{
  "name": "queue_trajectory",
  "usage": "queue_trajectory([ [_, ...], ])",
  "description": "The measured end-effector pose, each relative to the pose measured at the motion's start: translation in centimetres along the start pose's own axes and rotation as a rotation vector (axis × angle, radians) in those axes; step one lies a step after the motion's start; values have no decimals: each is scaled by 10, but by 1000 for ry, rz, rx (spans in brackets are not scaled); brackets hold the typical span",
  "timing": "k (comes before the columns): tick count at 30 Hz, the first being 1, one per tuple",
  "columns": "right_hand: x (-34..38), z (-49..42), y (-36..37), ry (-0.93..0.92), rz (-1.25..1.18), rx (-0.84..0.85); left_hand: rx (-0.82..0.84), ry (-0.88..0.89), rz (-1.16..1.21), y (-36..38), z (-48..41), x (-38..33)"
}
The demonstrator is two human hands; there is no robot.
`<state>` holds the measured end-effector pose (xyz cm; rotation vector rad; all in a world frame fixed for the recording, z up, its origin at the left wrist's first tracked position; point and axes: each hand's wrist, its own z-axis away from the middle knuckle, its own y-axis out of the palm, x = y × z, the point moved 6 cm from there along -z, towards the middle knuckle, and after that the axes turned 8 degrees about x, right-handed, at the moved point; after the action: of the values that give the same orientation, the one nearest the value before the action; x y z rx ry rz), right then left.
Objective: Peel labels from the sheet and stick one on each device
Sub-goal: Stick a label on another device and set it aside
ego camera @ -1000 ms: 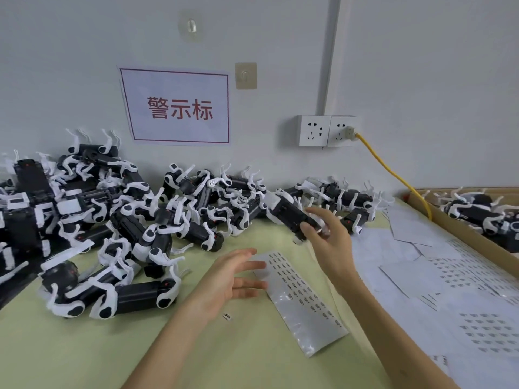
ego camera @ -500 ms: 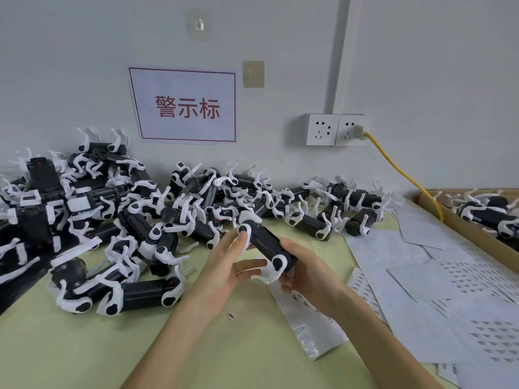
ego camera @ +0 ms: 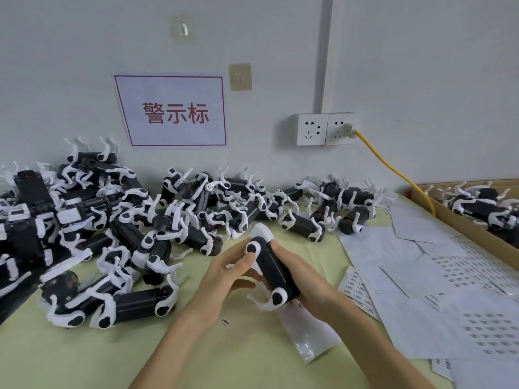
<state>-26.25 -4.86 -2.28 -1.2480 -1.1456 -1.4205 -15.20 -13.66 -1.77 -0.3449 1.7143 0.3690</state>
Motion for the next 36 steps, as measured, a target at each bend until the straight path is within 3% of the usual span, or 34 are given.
queue_trajectory([
  [6, -5, 0, 1, 61, -202, -5, -20, 15, 137, -3, 0, 2],
  [15, 6, -1, 12, -105, -191, 187, -183, 64, 261, -12, 6, -11],
  [22, 19, 1, -13, -238, -224, -141, -239, 58, 373, -20, 2, -6],
  [25, 26, 6, -28, -307, -282, -200, -161, 18, 530, -18, 3, -5],
  [30, 29, 10, -33, -303, -174, -196, 22, -115, 697, -3, 5, -1],
  [33, 32, 11, -24, -346, 3, -144, 208, -275, 624, 19, 11, 3],
  [36, 30, 8, -17, -355, 273, -190, 363, -338, 342, 31, 16, 11],
])
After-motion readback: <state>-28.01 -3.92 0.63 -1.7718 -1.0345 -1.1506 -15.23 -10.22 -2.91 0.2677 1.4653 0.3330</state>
